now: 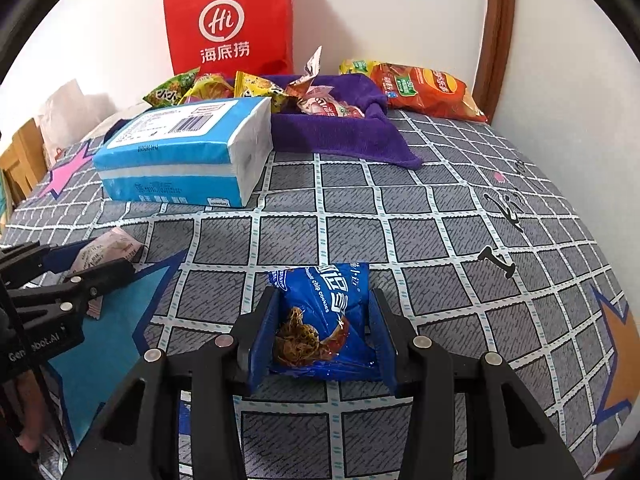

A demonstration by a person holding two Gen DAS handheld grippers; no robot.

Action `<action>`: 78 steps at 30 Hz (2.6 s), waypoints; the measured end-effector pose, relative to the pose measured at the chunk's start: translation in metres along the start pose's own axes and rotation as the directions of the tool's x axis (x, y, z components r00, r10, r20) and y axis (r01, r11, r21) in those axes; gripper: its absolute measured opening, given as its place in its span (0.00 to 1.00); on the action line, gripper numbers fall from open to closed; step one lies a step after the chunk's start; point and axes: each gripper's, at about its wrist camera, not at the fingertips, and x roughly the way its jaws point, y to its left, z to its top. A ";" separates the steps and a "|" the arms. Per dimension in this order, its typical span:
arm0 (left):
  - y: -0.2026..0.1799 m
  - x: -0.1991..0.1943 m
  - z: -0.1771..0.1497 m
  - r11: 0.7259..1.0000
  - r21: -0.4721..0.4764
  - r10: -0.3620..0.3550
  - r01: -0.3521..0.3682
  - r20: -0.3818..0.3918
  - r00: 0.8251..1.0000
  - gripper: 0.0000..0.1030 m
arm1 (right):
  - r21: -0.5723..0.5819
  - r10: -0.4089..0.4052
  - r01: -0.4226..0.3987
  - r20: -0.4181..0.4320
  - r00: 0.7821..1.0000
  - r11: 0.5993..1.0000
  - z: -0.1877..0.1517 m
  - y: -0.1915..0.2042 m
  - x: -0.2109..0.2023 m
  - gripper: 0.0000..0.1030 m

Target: Organize snacks

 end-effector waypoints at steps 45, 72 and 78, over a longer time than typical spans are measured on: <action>0.005 -0.002 0.001 0.999 -0.034 -0.034 0.034 0.006 0.999 0.40 | -0.039 -0.028 0.028 0.002 1.000 0.999 0.001 0.004 0.001 0.43; 0.006 -0.007 -0.001 0.998 -0.042 -0.038 0.038 -0.005 0.999 0.36 | -0.045 0.003 -0.002 0.019 1.000 0.999 -0.001 0.008 -0.008 0.42; 0.013 -0.017 -0.002 0.989 -0.088 -0.122 0.119 -0.033 0.992 0.36 | -0.031 0.032 -0.032 0.010 0.999 0.999 0.000 0.017 -0.025 0.42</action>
